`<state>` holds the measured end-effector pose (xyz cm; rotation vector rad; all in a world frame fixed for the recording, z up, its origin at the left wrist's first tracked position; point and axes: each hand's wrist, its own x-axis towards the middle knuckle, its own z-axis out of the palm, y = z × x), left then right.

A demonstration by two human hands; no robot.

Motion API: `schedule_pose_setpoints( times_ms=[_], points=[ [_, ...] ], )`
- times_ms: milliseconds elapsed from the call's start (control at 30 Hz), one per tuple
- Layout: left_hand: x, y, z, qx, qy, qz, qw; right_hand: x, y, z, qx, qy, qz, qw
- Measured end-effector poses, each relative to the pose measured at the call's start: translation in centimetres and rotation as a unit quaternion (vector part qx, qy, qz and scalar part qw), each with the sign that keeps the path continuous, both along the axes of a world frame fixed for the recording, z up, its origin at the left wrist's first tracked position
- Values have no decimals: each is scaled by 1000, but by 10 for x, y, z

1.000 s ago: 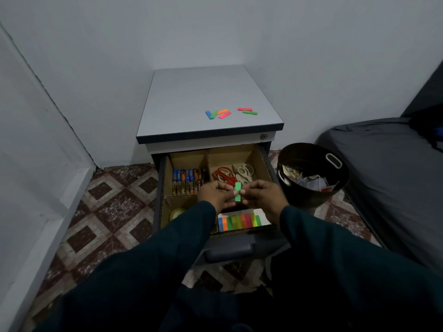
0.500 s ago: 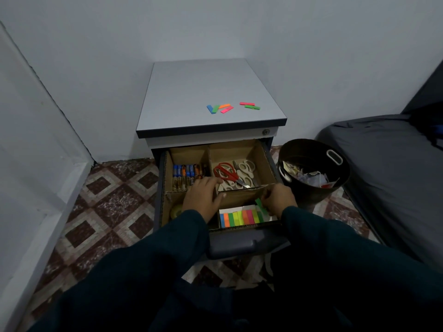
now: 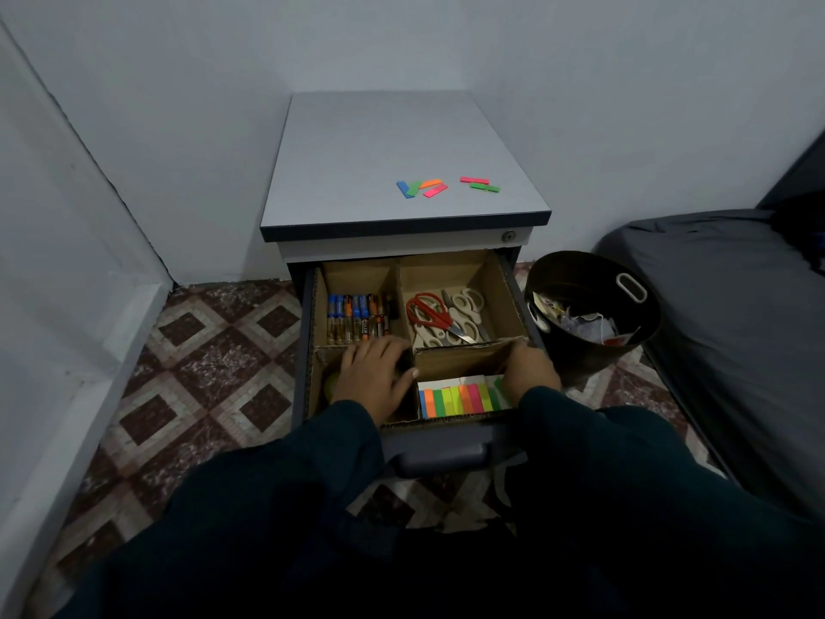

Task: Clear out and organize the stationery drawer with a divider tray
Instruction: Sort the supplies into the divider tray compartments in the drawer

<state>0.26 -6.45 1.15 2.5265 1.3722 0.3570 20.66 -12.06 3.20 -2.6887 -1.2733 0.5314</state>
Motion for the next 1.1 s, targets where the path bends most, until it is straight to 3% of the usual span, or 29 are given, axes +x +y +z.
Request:
schedule_pose_setpoints(
  times_ms=[1100],
  points=[
    [-1, -1, 0, -14, 6, -1, 1000, -1, 2, -1, -33, 17, -2, 999]
  ],
)
